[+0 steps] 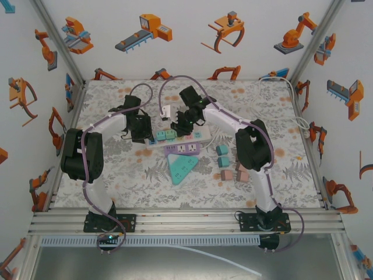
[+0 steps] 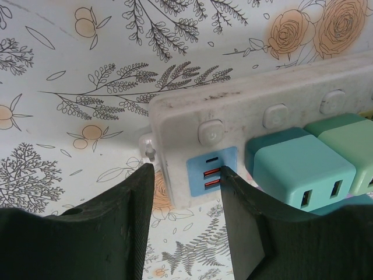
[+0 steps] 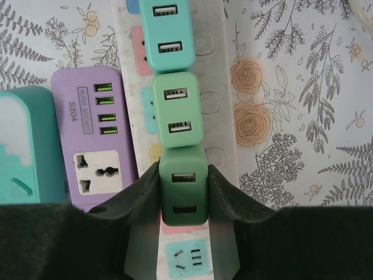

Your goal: Pull the plug off the socket

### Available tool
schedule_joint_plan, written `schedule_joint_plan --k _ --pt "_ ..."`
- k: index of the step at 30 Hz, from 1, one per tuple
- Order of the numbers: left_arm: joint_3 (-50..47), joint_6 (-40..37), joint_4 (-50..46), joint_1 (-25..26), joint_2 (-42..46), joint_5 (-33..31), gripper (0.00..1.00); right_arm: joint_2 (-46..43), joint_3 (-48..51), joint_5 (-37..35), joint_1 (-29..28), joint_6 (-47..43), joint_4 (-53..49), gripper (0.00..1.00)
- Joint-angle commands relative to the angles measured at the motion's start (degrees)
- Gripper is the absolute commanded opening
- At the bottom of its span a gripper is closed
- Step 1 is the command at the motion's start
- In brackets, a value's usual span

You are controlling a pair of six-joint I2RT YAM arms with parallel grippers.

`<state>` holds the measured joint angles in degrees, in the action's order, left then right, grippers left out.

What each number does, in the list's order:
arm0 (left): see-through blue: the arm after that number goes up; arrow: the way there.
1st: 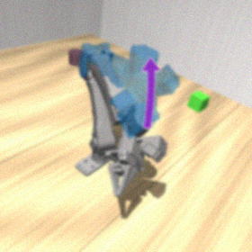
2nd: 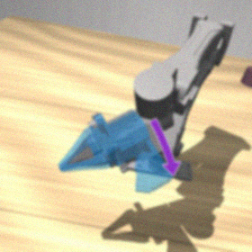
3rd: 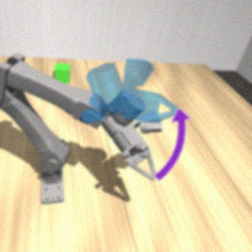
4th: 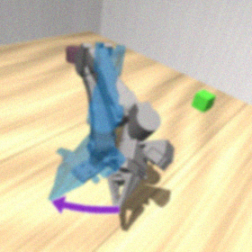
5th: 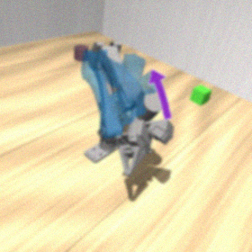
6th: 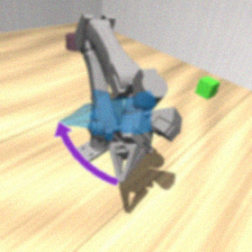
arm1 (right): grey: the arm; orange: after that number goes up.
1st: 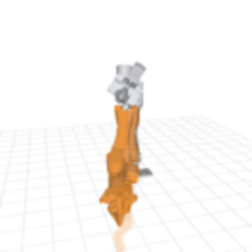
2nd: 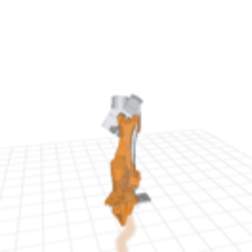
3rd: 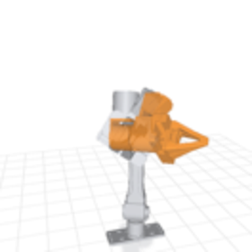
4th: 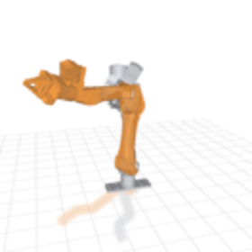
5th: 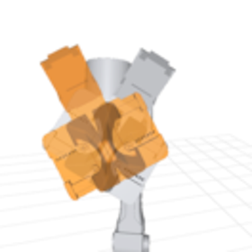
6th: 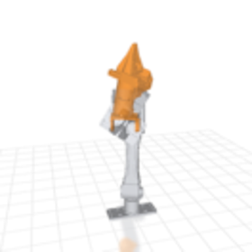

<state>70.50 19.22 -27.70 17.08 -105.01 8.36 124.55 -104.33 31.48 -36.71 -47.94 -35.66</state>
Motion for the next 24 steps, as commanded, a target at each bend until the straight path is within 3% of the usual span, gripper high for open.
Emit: schedule_joint_plan --k 1,11,17,24 --pt "-0.44 -3.05 -5.25 -0.12 -0.63 -6.82 0.48 -6.08 0.64 2.53 0.06 2.01 4.08 0.15" --pt "0.98 -3.97 -6.47 -0.38 5.19 -5.74 0.51 -12.24 6.95 0.69 1.15 7.74 7.95 0.14" --pt "-0.56 -4.68 -3.90 -0.47 12.91 1.65 0.52 -18.67 10.85 -0.65 3.38 27.71 13.10 0.11" --pt "-6.02 -5.94 1.69 0.10 22.82 19.19 0.59 -25.37 19.03 -2.86 8.26 57.01 21.75 0.13"
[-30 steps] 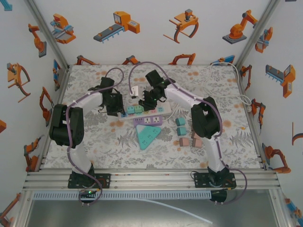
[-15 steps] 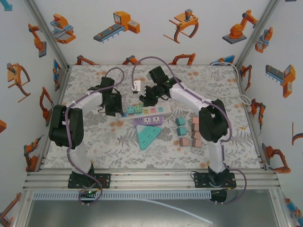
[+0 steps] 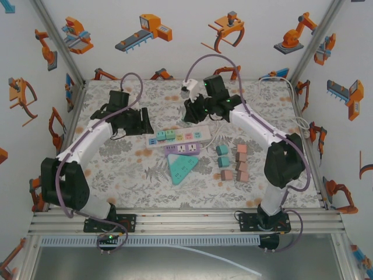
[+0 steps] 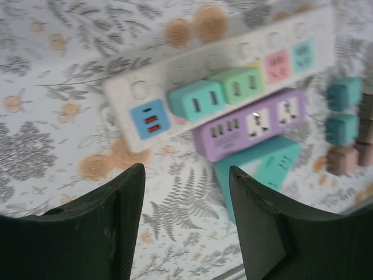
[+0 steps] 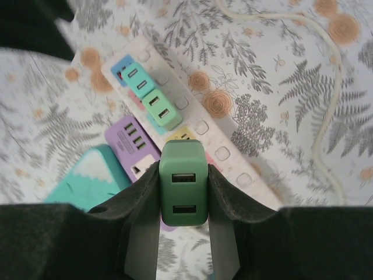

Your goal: Pull the plug off the socket

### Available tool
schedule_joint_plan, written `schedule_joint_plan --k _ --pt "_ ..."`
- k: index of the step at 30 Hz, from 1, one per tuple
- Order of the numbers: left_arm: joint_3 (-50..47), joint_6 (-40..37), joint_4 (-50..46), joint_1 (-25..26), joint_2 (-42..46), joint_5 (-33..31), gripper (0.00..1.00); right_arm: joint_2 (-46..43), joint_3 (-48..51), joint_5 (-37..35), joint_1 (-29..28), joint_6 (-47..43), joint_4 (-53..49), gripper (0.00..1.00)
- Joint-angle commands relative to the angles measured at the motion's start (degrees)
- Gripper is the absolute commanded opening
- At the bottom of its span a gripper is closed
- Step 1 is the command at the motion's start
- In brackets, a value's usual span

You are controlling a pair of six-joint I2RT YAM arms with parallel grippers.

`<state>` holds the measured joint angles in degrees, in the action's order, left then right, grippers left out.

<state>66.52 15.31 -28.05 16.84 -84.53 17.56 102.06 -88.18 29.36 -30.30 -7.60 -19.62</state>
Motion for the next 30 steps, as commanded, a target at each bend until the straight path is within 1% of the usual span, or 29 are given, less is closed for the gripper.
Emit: schedule_joint_plan --k 1,5,7,9,11,13,15,16,18,23,30 --pt "-2.75 -2.23 2.52 0.68 3.64 12.19 0.59 -3.95 4.86 -0.55 2.98 20.43 7.56 0.13" --pt "-6.54 -2.48 6.38 2.23 10.06 18.99 0.61 -8.05 12.76 -0.48 7.55 31.15 14.57 0.12" --pt "-8.69 -2.46 9.16 3.11 13.57 22.04 0.65 -9.68 16.58 -0.71 10.05 34.43 17.17 0.13" --pt "-10.89 -2.61 11.82 4.13 17.01 24.54 0.74 -10.91 20.40 -0.27 12.93 37.73 19.56 0.13" --pt "-11.85 -3.51 12.50 5.44 19.01 25.24 0.85 -11.43 23.71 1.13 15.47 39.94 21.81 0.13" --pt "-12.18 -4.93 12.50 6.56 20.53 25.35 0.94 -11.45 25.93 1.75 17.59 40.31 21.76 0.13" --pt "-12.61 -6.14 12.46 7.41 21.59 25.20 1.00 -11.12 27.56 1.90 19.79 40.13 20.50 0.13" --pt "-12.81 -6.50 12.46 7.70 21.91 25.04 0.97 -10.87 28.06 2.07 20.54 39.99 20.01 0.13" --pt "-13.01 -7.20 12.50 7.96 22.35 24.85 0.97 -9.95 29.15 3.07 21.96 38.82 19.17 0.13" --pt "-12.93 -7.84 12.42 8.30 22.10 24.54 0.97 -5.62 27.96 3.97 22.31 32.92 14.38 0.13" --pt "-12.58 -8.97 10.83 8.93 22.28 22.88 0.97 1.19 26.13 5.49 22.31 31.85 13.90 0.13"
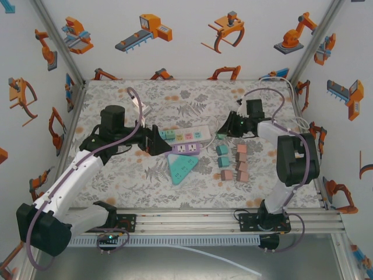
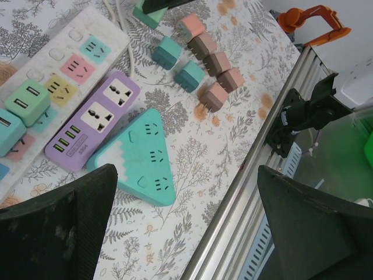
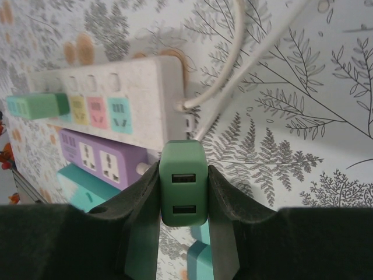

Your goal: Pull the plug off the socket

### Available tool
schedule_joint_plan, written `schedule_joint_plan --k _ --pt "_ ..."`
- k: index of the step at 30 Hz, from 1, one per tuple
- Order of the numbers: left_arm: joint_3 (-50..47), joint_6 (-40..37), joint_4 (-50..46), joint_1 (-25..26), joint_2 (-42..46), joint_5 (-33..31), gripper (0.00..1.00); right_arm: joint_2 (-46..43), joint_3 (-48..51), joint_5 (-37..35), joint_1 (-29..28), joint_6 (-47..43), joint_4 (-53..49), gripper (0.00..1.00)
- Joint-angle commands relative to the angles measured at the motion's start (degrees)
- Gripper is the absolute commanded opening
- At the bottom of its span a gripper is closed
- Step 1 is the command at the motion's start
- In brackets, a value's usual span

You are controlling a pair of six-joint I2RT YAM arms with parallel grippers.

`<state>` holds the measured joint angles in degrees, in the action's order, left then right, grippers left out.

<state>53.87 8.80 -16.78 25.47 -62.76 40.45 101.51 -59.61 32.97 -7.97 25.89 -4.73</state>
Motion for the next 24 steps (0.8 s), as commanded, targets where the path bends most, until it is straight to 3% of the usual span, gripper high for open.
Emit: schedule_joint_plan --k 1,7,24 --pt "0.09 -2.78 -0.73 0.37 0.58 -0.27 0.97 2.28 -2.48 2.16 -0.03 -1.63 -0.78 0.13" --pt "-0.22 -3.34 -0.91 0.61 0.31 -1.19 0.97 5.12 -2.70 3.00 -0.01 -2.00 -1.07 0.17" --pt "-0.18 -4.13 -1.24 0.89 -0.40 -2.66 0.97 6.86 -3.51 0.22 -0.32 -4.38 -4.72 0.46"
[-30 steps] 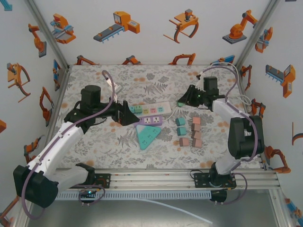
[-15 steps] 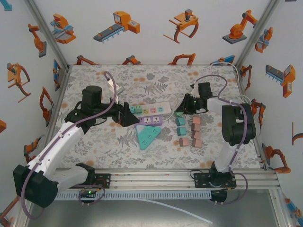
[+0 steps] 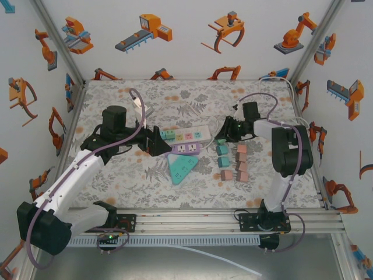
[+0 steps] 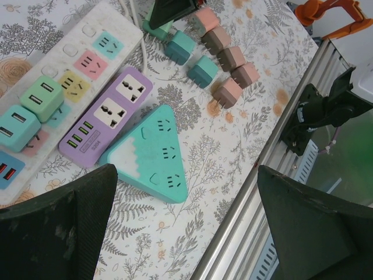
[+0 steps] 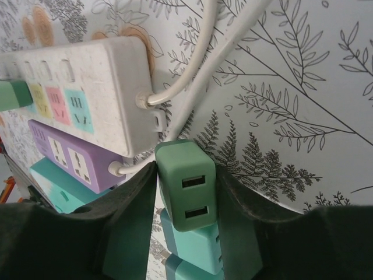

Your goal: Pull the plug off the socket

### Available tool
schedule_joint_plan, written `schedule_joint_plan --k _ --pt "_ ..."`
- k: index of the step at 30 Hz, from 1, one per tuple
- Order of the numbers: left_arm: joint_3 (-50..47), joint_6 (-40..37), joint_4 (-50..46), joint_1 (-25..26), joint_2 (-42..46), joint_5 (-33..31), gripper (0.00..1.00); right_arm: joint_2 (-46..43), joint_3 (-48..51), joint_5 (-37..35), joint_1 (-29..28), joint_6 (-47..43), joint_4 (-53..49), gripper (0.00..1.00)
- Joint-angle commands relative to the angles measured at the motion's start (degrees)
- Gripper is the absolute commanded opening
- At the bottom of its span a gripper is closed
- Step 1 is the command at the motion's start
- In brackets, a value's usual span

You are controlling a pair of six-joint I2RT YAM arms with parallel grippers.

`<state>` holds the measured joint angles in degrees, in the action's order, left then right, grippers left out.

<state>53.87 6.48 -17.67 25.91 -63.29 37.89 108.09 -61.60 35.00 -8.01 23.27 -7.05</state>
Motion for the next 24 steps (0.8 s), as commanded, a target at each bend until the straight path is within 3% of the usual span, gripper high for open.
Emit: schedule_joint_plan --k 1,6,11,24 --pt "-0.25 -1.81 -0.36 0.45 0.16 -0.22 0.97 0.19 -1.68 -2.32 -0.43 -2.05 -2.93 0.49" --pt "-0.49 -2.08 -0.43 0.46 0.32 -0.57 0.97 -0.67 -2.58 -3.97 -0.56 -3.20 -4.86 0.52" --pt "-0.54 -2.21 -0.44 0.57 0.44 -1.21 0.97 -2.11 -3.52 -6.72 -0.67 -6.05 -7.89 0.65" --pt "-1.14 -1.16 -0.66 0.52 2.56 -10.98 0.97 -13.30 -5.94 -10.33 -2.79 -10.93 -9.92 0.65"
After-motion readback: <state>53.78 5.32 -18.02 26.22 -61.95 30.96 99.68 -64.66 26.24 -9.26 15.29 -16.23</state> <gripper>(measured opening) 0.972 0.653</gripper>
